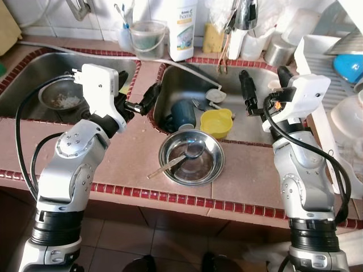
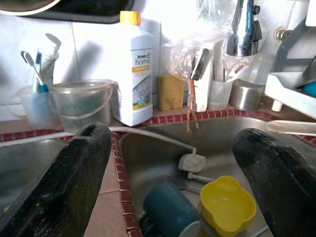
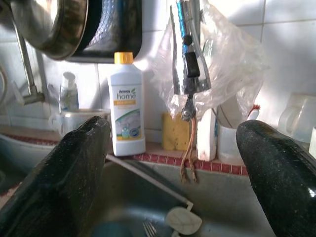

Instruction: Kitchen organization

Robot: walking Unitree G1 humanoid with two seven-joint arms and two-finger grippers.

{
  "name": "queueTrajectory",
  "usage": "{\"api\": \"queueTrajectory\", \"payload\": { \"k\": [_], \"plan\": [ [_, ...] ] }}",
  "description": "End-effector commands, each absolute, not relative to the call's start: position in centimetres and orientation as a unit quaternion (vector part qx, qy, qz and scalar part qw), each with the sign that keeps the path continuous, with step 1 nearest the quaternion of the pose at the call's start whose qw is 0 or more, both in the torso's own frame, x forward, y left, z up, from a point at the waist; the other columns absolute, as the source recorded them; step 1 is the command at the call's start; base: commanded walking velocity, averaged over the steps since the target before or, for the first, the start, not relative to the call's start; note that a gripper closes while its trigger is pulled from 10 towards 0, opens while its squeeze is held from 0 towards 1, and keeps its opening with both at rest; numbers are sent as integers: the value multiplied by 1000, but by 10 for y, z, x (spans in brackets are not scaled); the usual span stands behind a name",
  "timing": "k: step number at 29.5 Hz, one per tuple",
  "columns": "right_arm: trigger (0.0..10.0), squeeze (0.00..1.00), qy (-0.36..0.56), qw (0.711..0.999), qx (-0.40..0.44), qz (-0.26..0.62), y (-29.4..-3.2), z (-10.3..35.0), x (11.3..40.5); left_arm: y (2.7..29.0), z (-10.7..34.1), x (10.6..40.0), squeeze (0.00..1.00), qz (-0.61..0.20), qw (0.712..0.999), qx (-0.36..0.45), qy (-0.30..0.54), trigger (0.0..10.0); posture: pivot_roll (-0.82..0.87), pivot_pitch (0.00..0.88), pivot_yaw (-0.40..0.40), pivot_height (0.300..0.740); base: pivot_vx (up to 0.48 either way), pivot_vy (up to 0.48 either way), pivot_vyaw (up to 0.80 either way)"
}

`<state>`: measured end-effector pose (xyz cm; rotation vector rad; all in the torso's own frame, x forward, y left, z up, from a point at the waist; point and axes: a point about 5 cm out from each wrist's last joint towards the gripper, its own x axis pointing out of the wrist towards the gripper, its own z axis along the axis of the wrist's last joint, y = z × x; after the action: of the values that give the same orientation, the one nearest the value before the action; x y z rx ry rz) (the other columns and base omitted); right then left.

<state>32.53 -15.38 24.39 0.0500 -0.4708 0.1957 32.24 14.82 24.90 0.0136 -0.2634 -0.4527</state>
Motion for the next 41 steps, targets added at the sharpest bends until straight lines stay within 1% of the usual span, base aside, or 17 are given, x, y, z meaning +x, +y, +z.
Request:
{"api": "queueTrajectory", "payload": {
  "k": [1, 8, 13, 17, 19, 22, 26, 32, 37, 41],
  "plan": [
    [10000, 0, -234, 969, 19, 75, -153, 238, 323, 150, 238, 323, 0, -210, 970, 19, -118, 10000, -90, 119, 18, 740, 0, 0, 0],
    [10000, 0, -224, 974, -5, 24, -153, 225, 323, 147, 225, 327, 0, -177, 978, 15, -110, 10000, -94, 104, 15, 740, 0, 0, 0],
    [10000, 0, -217, 976, -1, 16, -149, 217, 320, 142, 218, 324, 0, -188, 976, 20, -107, 10000, -98, 95, 12, 740, 0, 0, 0],
    [10000, 0, -208, 978, 3, 28, -145, 211, 317, 144, 213, 320, 0, -203, 973, 37, -100, 10000, -94, 96, 12, 740, 0, 0, 0],
    [10000, 0, -199, 978, 8, 56, -139, 207, 315, 146, 209, 318, 0, -207, 973, 47, -92, 10000, -93, 96, 13, 740, 0, 0, 0],
    [10000, 0, -194, 978, 9, 69, -136, 205, 314, 147, 208, 318, 0, -204, 974, 49, -91, 10000, -93, 98, 14, 740, 0, 0, 0],
    [10000, 0, -176, 978, -2, 108, -131, 199, 313, 151, 203, 318, 0, -182, 979, 49, -80, 10000, -89, 100, 9, 740, 0, 0, 0],
    [10000, 0, -145, 981, 3, 133, -128, 186, 311, 154, 199, 313, 0, -184, 978, 59, -79, 10000, -80, 104, -3, 740, 0, 0, 0],
    [10000, 0, -123, 982, 21, 144, -119, 173, 307, 158, 198, 308, 0, -196, 975, 67, -79, 10000, -71, 104, -11, 740, 0, 0, 0],
    [10000, 0, -113, 982, 33, 151, -110, 169, 301, 153, 192, 302, 0, -225, 969, 81, -67, 10000, -69, 102, -13, 740, 0, 0, 0]
  ]
}}
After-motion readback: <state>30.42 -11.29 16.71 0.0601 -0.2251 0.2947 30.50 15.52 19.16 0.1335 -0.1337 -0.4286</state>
